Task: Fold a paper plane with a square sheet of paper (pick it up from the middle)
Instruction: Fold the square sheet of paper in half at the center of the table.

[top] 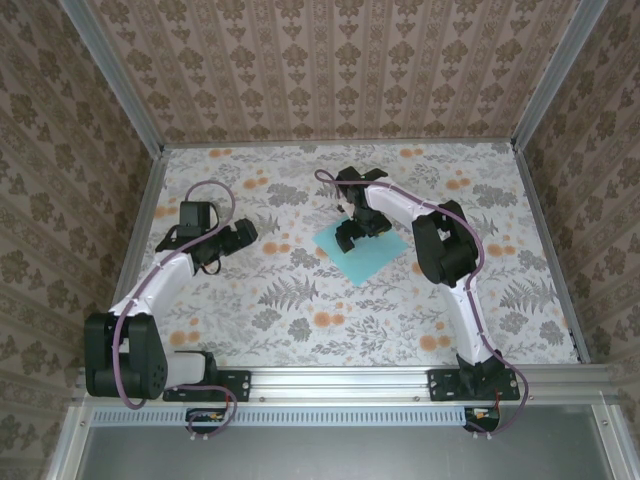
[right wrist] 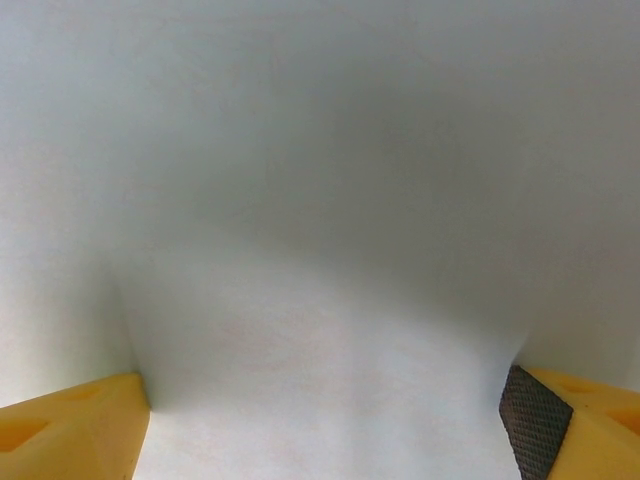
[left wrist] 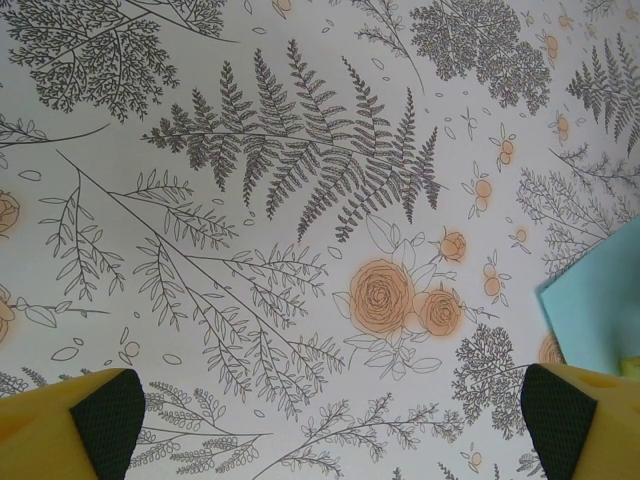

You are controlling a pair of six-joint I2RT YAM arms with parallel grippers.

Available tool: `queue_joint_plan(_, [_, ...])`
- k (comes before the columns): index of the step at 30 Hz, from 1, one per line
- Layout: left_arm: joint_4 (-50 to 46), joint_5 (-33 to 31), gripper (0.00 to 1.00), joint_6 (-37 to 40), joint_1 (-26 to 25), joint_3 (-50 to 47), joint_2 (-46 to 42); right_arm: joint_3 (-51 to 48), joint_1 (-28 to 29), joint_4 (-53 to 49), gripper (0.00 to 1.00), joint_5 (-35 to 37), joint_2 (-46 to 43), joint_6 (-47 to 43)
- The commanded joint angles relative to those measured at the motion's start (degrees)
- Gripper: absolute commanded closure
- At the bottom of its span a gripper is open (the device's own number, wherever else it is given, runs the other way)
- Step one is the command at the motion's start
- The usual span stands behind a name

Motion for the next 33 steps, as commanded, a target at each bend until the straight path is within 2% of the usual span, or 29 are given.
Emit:
queue_joint_plan(1, [-1.2, -0.1, 0.00, 0.0, -0.5, 1.8, -0.2, -1.8, -1.1, -2.8, 0.11, 1.0, 6.0, -1.2])
queue_joint_plan(7, [-0.8, 0.2, 0.00, -0.1, -0.5, 1.9, 0.5, -1.1, -1.8, -2.9, 0.16, 1.0, 5.1, -1.0])
queue_joint_plan(10, [-0.4, 0.7, 0.00, -0.5, -0.5, 2.0, 0.8, -1.1, -1.8, -2.3, 0.23, -1.2, 2.7, 0.4])
queue_joint_plan(12, [0.1, 1.4, 0.00, -0.9, -0.6, 1.8, 0.9, -1.8, -1.7, -1.0, 0.32, -3.9, 0.3, 2.4])
queue_joint_plan(15, [1.5, 3.3, 0.00, -2.0, -1.3, 1.2, 1.2, -4.6, -1.8, 2.5, 0.47, -10.7, -4.4, 7.0])
queue_joint_plan(17, [3.0, 5.3, 0.00, -3.5, -2.4, 0.7, 1.8, -8.4, -1.6, 6.3, 0.56, -18.3, -8.6, 11.1])
queue_joint_plan(20, [5.8, 7.9, 0.00, -6.0, -5.1, 0.2, 3.2, -16.9, -1.4, 17.0, 0.66, -29.4, -15.6, 19.1])
queue_joint_plan(23, [9.9, 10.3, 0.02, -9.6, -8.8, 0.0, 5.2, -27.9, -1.4, 33.4, 0.68, -39.5, -22.3, 29.7])
queue_joint_plan(26, [14.6, 12.7, 0.03, -13.0, -12.5, -0.1, 7.4, -36.4, -1.3, 46.3, 0.69, -43.3, -26.1, 38.9])
queue_joint_plan(28, [17.4, 13.5, 0.04, -14.9, -14.6, -0.1, 8.5, -39.2, -1.3, 49.9, 0.69, -43.0, -26.6, 41.5])
queue_joint_plan(33, [24.2, 14.2, 0.06, -20.7, -17.4, -1.4, 11.2, -42.0, -1.4, 51.0, 0.66, -40.8, -24.5, 41.7])
